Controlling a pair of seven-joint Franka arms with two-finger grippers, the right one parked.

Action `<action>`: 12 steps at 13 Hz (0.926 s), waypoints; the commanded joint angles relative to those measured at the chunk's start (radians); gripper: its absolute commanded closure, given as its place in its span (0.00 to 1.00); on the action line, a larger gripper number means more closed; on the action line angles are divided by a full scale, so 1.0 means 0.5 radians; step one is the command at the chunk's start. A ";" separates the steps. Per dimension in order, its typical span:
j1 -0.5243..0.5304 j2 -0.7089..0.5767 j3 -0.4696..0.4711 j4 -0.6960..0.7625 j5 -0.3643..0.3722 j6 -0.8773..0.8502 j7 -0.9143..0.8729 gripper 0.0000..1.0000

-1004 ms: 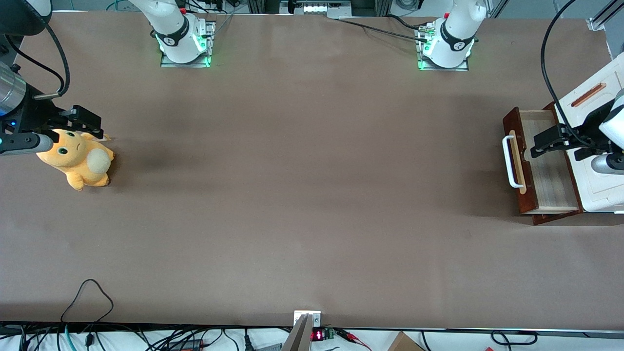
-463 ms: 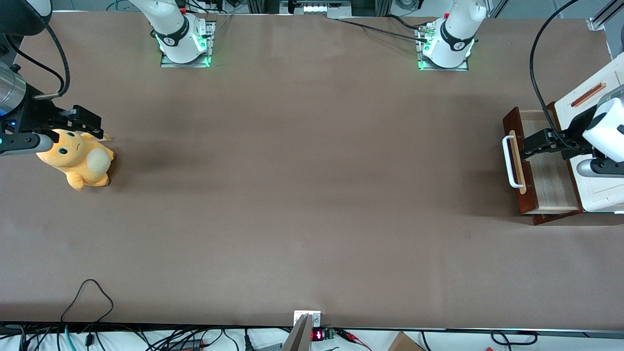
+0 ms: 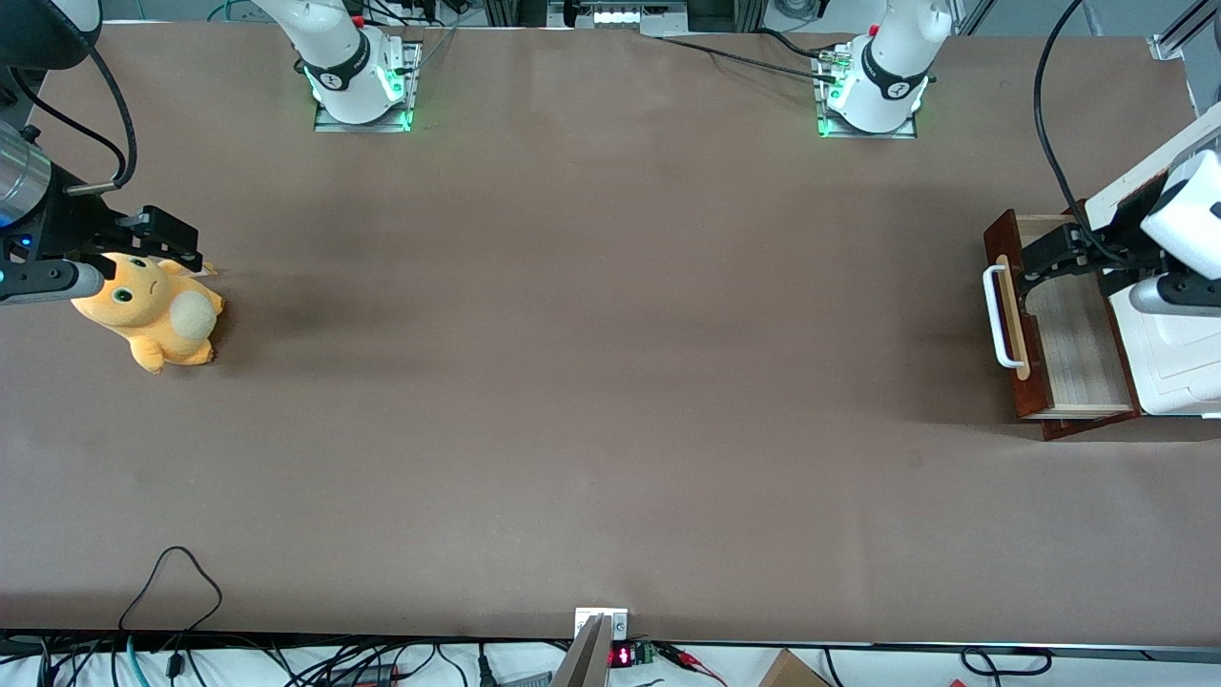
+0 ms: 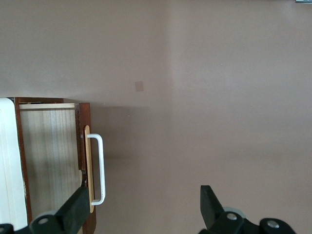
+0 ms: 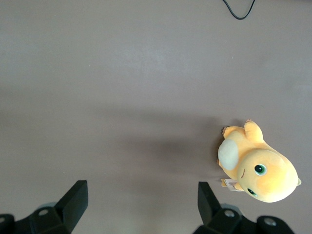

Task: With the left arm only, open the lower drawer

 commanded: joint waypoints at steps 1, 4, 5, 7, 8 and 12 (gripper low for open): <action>0.013 -0.043 -0.005 -0.031 -0.003 -0.032 0.050 0.00; 0.016 -0.043 -0.005 0.003 -0.003 -0.060 -0.005 0.00; 0.016 -0.043 -0.005 0.015 -0.009 -0.060 -0.048 0.00; 0.019 -0.037 -0.002 0.070 0.000 -0.060 -0.045 0.00; 0.022 -0.037 -0.002 0.079 0.001 -0.063 -0.036 0.00; 0.028 -0.037 0.004 0.086 -0.003 -0.063 0.038 0.00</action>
